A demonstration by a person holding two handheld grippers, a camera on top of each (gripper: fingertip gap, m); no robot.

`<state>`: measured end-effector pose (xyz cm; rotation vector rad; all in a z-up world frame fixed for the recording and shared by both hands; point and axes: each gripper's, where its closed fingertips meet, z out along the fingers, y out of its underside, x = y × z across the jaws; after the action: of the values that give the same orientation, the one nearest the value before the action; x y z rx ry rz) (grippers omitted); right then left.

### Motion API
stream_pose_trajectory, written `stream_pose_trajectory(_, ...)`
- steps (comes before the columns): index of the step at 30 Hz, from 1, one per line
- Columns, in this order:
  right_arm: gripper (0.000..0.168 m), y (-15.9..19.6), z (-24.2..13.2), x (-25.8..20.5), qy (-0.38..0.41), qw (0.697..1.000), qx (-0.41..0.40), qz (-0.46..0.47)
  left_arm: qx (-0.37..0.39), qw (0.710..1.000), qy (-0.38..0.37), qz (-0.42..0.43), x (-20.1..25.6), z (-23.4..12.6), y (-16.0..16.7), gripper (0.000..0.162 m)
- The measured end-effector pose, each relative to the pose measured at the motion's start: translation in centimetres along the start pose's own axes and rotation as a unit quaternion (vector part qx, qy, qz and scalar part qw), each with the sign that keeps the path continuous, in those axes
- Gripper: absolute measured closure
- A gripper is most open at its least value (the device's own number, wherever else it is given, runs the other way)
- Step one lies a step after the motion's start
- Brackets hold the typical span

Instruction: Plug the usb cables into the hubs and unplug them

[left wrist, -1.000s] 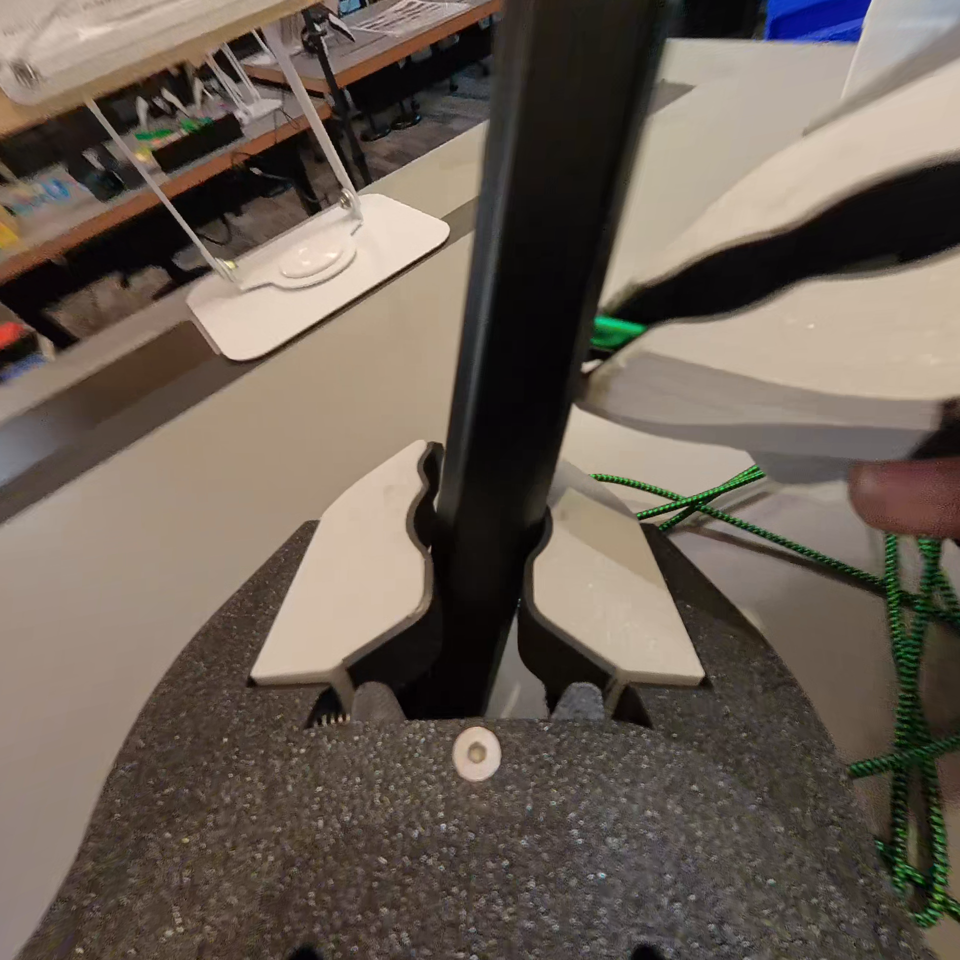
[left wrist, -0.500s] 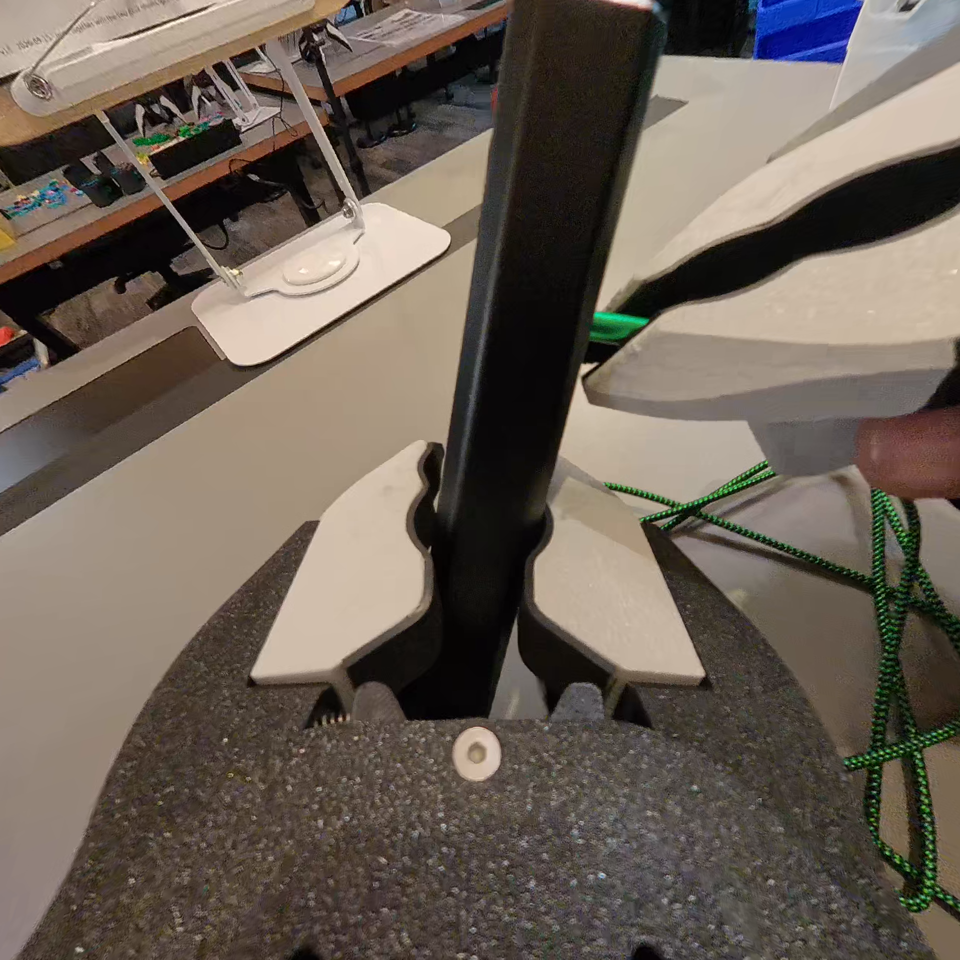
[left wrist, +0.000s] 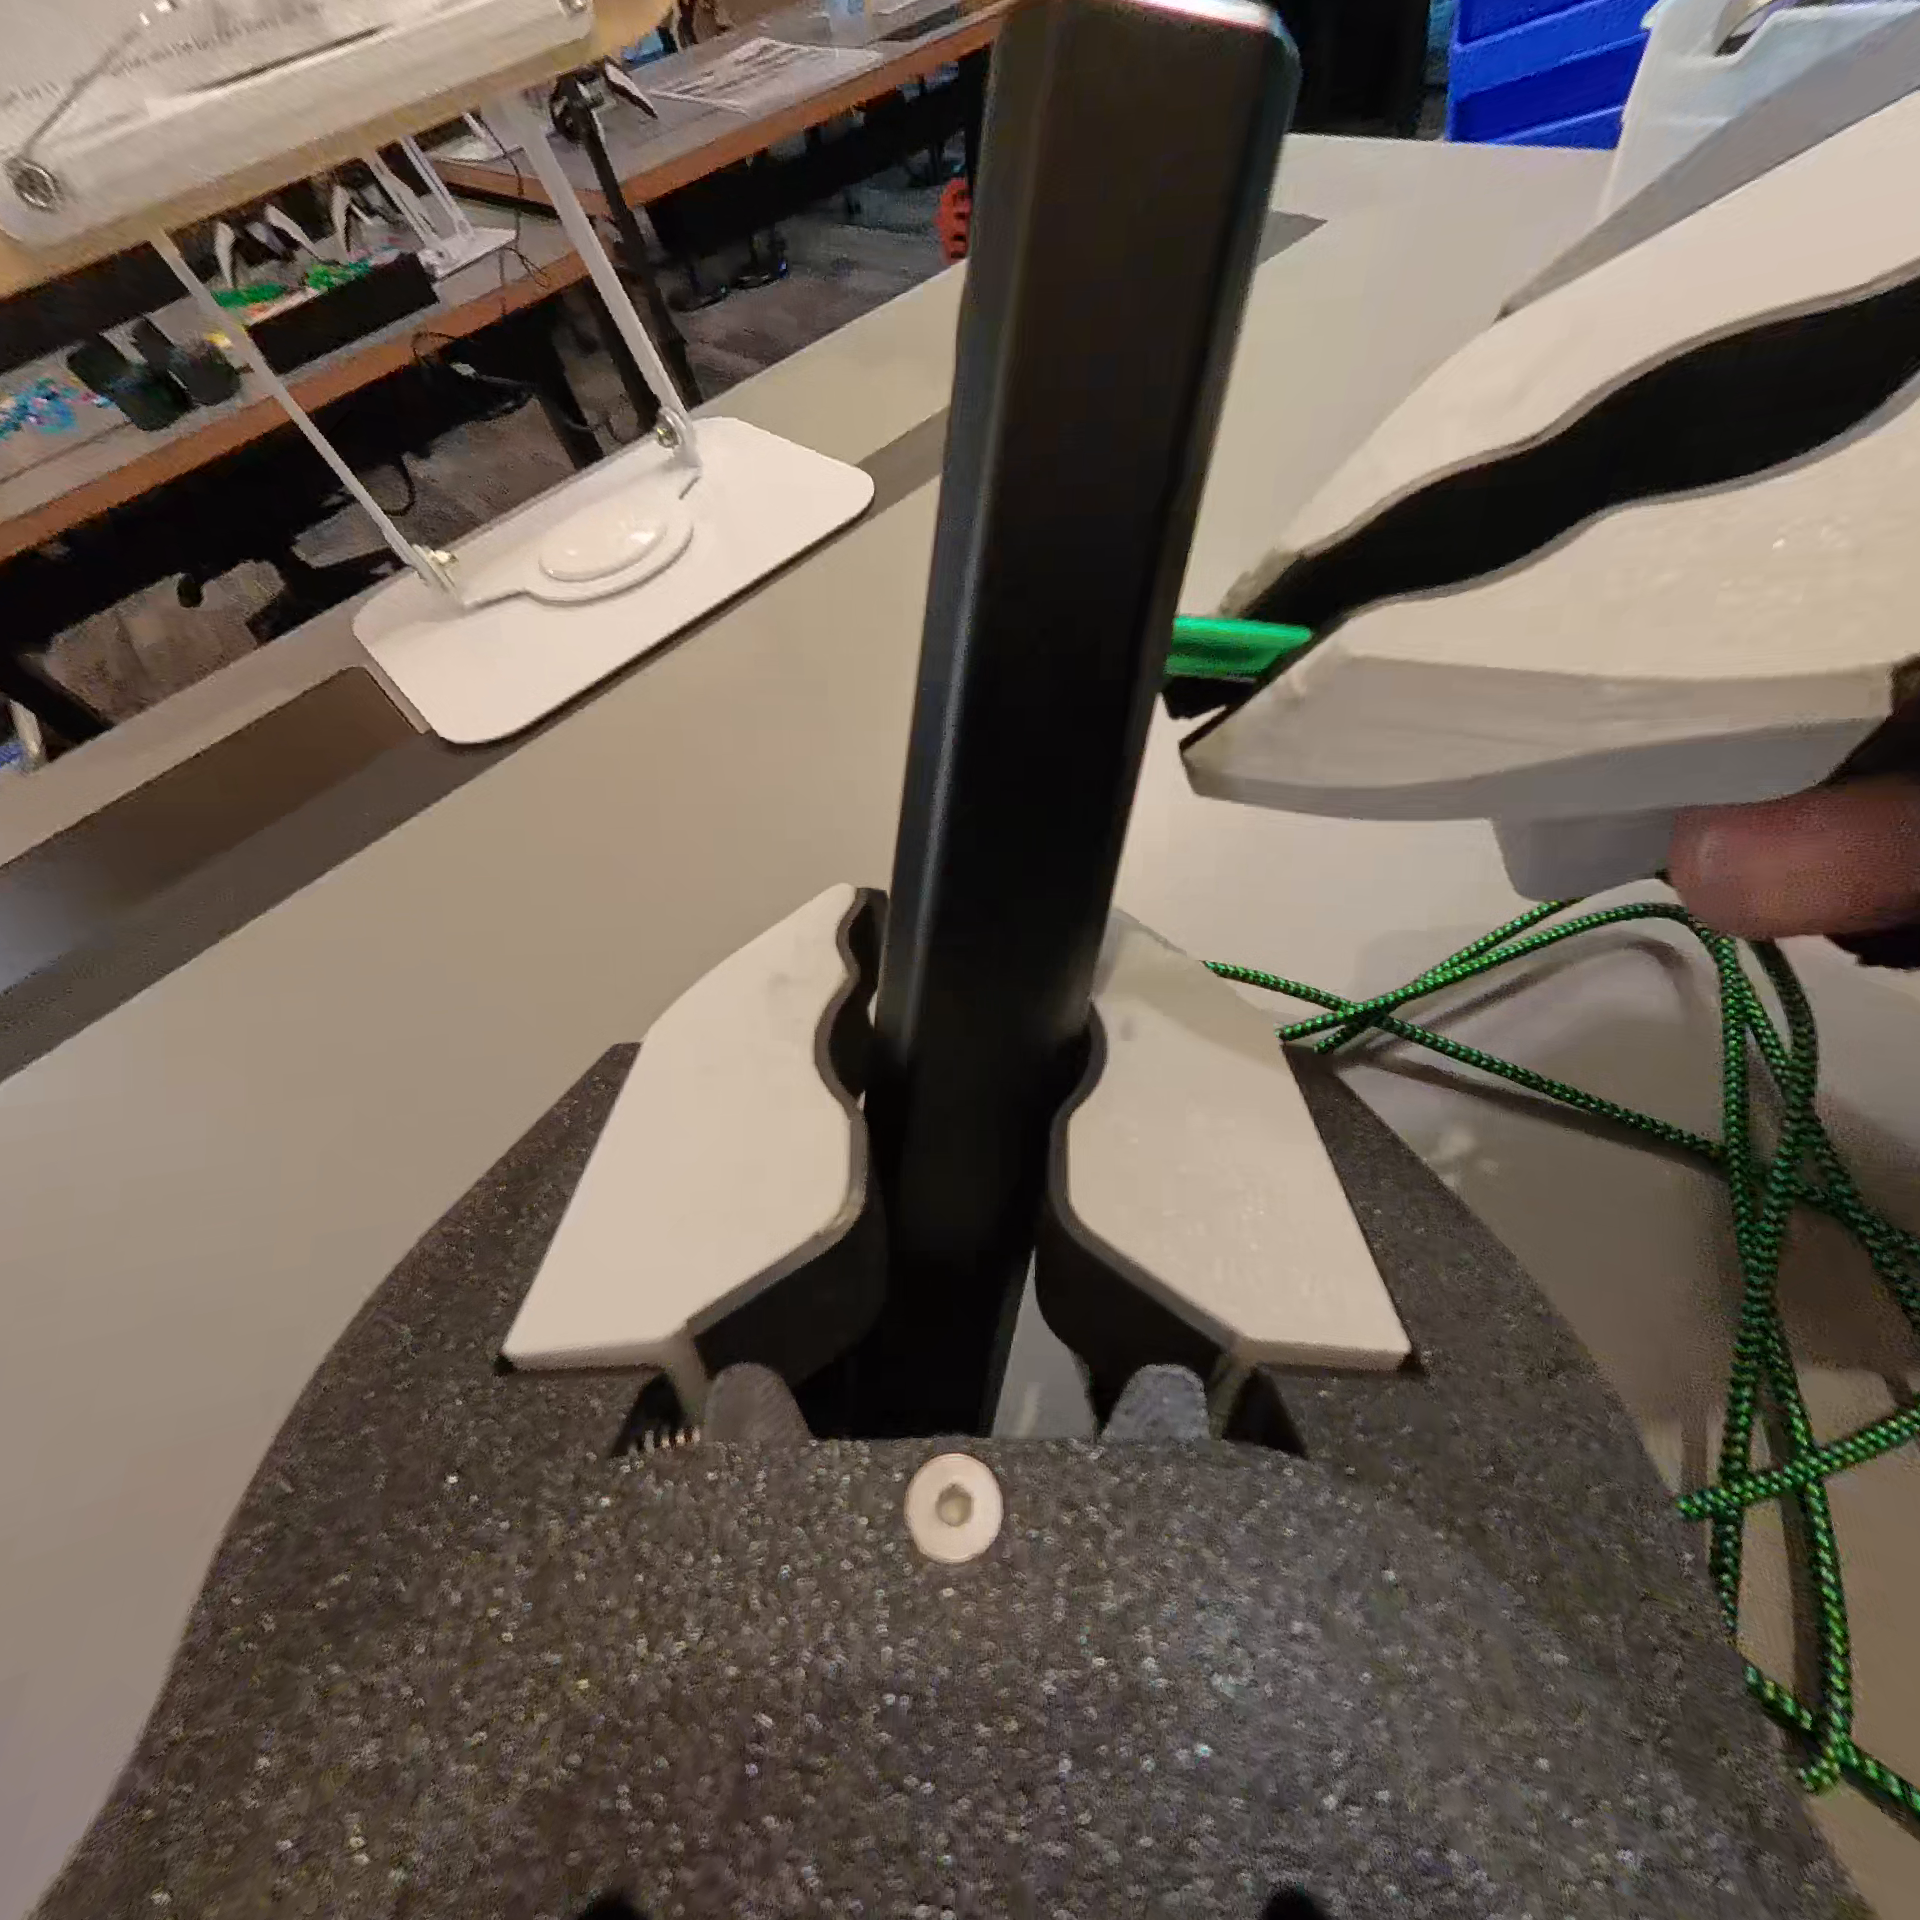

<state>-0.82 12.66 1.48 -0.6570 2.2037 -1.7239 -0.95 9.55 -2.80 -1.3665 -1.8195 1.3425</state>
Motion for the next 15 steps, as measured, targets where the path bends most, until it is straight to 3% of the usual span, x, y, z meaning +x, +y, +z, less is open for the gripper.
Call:
stream_pose_trajectory(3,0.16,0.1,-0.2,-0.6,0.04,0.999,-0.01,-0.012,-0.004,1.0,0.02,-0.018,0.3,0.3,0.4,0.13)
stream_pose_trajectory(4,0.161,0.3,-0.3,-2.3,0.01,1.0,-0.008,-0.018,-0.012,0.998,-0.009,-0.06,-1.3,0.1,1.0,0.133)
stream_pose_trajectory(5,0.161,0.9,-0.4,-4.0,-0.006,0.999,-0.014,-0.03,0.01,0.988,0.007,-0.156,-3.1,-0.4,1.1,0.132)
stream_pose_trajectory(6,0.16,1.7,-0.5,-4.8,0.007,0.997,-0.027,-0.072,0.03,0.976,-0.002,-0.214,-5.6,-1.4,1.3,0.133)
stream_pose_trajectory(7,0.16,2.2,-0.9,-3.3,0.055,0.993,-0.036,-0.099,0.043,0.978,-0.039,-0.2,-7.9,-2.8,1.5,0.133)
stream_pose_trajectory(8,0.16,1.9,-1.8,-1.0,0.084,0.994,-0.028,-0.069,0.032,0.985,-0.073,-0.156,-9.2,-4.0,2.0,0.133)
stream_pose_trajectory(10,0.16,0.5,-3.9,2.9,0.088,0.996,0.005,0.008,0.035,0.986,-0.072,-0.143,-9.8,-5.2,2.3,0.133)
stream_pose_trajectory(12,0.16,0.8,-4.6,2.8,0.03,0.999,-0.01,-0.008,0.043,0.984,-0.033,-0.169,-9.1,-5.2,1.9,0.133)
stream_pose_trajectory(15,0.159,2.7,-4.8,-0.4,-0.053,0.995,-0.063,-0.058,0.024,0.989,-0.012,-0.142,-7.6,-4.2,1.7,0.133)
